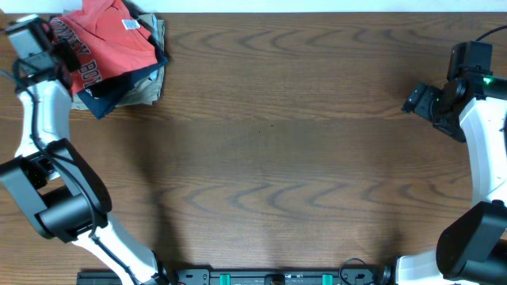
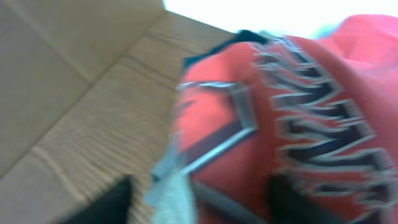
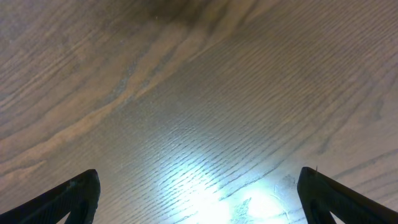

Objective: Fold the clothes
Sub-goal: 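Release the shirt on the stack and straighten it with the left gripper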

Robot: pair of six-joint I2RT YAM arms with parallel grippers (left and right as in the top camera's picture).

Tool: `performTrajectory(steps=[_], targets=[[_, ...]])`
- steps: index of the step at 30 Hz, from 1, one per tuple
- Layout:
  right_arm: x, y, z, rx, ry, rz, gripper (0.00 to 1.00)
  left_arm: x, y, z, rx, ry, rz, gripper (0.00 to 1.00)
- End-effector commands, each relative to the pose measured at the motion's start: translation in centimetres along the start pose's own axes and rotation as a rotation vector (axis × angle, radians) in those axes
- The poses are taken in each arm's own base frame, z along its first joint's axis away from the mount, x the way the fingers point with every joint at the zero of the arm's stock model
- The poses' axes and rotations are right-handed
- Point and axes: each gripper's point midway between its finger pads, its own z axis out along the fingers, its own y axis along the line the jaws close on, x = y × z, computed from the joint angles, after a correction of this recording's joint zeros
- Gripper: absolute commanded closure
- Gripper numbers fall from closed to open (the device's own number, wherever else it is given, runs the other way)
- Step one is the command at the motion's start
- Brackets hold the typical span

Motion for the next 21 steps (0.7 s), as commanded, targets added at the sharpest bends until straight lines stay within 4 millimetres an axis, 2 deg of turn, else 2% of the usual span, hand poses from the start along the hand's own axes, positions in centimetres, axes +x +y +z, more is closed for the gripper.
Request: performTrajectory(steps=[1,4,7,8,11,13,14,18,21], targets=[[-0.2,-0.3,0.0,0.011,-0.006,0.004,0.01,-2.9,1.1,-1.6,-0.024,-0.062,-0.023,0.08],[-0.2,-0.3,0.0,0.011,-0.006,0.004,0.01,-4.6,1.0,-3.1,-0.014,-0.109,-0.111,0.04],[-0.2,-0.3,0.0,0.011,-0.006,0.004,0.01,-6.4,0.0,-4.7,0.057,-0.156,-0.201,0.05],[-0.2,-0.3,0.0,0.011,-0.006,0.004,0.01,-6.9,-0.8,-5.1,0.101,-0.171,-0.206,0.11],[-0.2,-0.3,0.0,0.011,-0.006,0.004,0.01,-7.9,-3.1,-5.7,0.220,-0.199,-0.195,0.49],[-0.2,-0.3,0.0,0.011,-0.006,0.004,0.01,-8.0,-3.8,-5.6,0.240,-0.206,-0.190,0.75],[-0.2,-0.3,0.0,0.011,-0.006,0.004,0.01,-8.0,-3.9,-5.4,0.242,-0.210,-0.189,0.85],[-0.2,-0.3,0.0,0.011,-0.006,0.004,0.01,-7.3,-4.4,-3.6,0.244,-0.213,-0.187,0.89],[-0.2,-0.3,0.0,0.011,-0.006,0.004,0.01,-5.5,-4.7,-1.2,0.239,-0.180,-0.182,0.88]])
